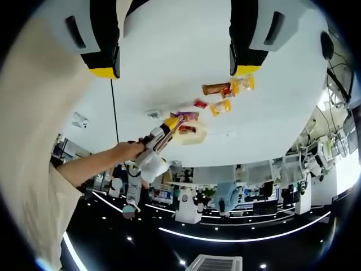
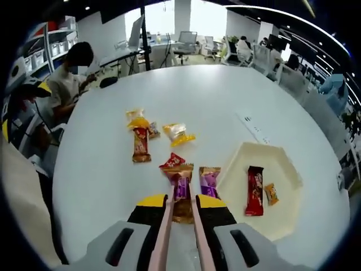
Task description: Place the target food into the container with the food tongs after gripping and lifting it, then release it inside without dropping or visibly crushing the food.
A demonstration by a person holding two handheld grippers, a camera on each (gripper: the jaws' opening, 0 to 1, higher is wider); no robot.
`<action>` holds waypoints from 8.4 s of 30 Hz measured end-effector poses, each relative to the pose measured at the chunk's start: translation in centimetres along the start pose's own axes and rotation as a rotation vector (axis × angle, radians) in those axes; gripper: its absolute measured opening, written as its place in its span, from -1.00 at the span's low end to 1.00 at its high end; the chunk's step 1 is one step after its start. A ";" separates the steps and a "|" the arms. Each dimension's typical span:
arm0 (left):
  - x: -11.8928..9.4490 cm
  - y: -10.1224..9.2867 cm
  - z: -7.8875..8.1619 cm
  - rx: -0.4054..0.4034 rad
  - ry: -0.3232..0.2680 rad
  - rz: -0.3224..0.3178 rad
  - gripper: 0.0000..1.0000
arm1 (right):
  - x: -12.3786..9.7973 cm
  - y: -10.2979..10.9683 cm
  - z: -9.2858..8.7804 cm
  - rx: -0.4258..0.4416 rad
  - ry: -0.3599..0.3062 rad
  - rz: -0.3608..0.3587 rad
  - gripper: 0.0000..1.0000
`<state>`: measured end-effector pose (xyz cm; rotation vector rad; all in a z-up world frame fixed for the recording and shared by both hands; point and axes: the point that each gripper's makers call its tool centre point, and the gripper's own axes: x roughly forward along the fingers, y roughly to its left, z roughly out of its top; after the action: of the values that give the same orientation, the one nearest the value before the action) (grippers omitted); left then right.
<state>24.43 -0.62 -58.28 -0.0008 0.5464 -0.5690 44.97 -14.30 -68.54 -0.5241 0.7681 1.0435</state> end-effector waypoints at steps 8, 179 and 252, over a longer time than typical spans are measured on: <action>-0.1 -0.2 0.1 0.007 0.000 -0.002 0.58 | -0.9 -2.5 1.3 0.010 -0.039 -0.047 -0.63; 0.4 -4.7 -0.6 0.038 0.032 -0.031 0.56 | -4.3 -3.6 -13.4 -0.154 0.180 -0.095 -0.46; 0.4 -4.5 -0.9 0.019 0.040 -0.016 0.55 | -3.6 -2.5 -12.1 0.043 0.169 -0.081 -0.67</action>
<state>21.93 -4.49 -58.55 0.0243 0.5802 -0.5911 42.45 -25.97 -73.29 -0.6072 0.9093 0.9131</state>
